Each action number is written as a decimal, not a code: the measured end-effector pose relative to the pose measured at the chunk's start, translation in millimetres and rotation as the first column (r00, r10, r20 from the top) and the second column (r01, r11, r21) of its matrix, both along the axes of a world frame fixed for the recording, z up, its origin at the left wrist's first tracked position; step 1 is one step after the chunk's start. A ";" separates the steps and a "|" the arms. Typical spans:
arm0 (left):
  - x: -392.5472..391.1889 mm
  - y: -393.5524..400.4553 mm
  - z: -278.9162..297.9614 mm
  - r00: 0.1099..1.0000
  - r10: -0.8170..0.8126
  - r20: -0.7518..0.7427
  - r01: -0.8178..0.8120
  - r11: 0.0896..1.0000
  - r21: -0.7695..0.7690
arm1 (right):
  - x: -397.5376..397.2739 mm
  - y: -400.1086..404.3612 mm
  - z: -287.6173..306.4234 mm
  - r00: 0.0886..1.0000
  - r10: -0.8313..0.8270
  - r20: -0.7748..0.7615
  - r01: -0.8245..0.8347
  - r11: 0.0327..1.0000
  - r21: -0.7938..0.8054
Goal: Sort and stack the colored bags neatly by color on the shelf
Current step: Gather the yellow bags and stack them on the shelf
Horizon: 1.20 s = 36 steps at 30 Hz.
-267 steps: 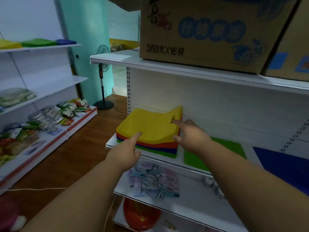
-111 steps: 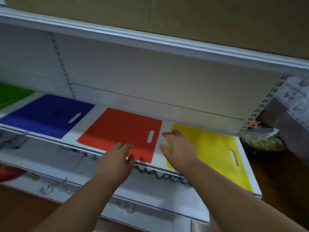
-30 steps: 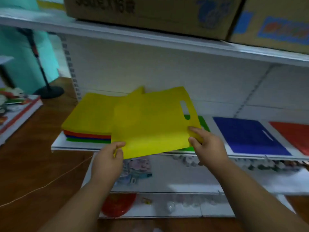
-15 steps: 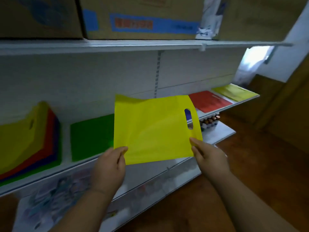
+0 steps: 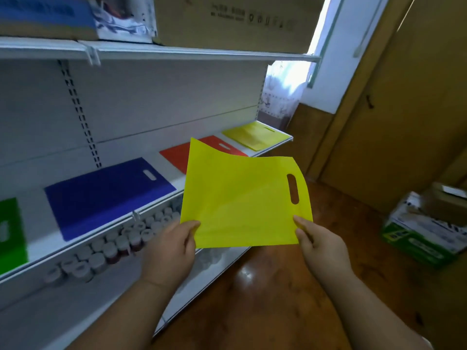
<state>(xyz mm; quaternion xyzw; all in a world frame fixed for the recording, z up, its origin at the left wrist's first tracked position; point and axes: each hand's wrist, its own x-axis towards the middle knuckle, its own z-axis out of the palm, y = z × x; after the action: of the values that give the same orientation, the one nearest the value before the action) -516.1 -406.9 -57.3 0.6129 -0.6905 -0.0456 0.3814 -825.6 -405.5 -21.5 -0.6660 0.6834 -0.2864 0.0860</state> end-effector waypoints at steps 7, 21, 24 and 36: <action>-19.2 -115.3 -11.3 0.995 -0.037 0.093 0.033 0.998 0.047 | -22.5 -111.1 -21.4 1.000 -0.008 0.017 0.008 1.000 0.018; -170.1 -332.5 -13.6 0.975 -0.135 0.179 0.128 0.990 0.051 | -169.4 -297.9 -26.1 0.994 -0.112 0.007 0.112 0.992 0.060; -205.8 -365.7 -24.5 0.988 -0.028 0.153 0.014 0.996 0.092 | -206.0 -364.5 -30.4 0.999 -0.033 -0.005 0.033 0.996 0.080; -243.7 -467.5 2.3 0.909 0.362 0.206 -0.407 0.876 0.260 | -218.9 -581.2 -19.3 0.968 0.239 -0.080 -0.239 0.971 0.012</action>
<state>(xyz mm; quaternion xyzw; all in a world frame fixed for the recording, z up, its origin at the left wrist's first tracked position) -759.7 -874.4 -54.9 0.7899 -0.5666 -0.0256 0.2329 -1044.5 -986.7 -40.8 -0.7543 0.6016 -0.2458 0.0929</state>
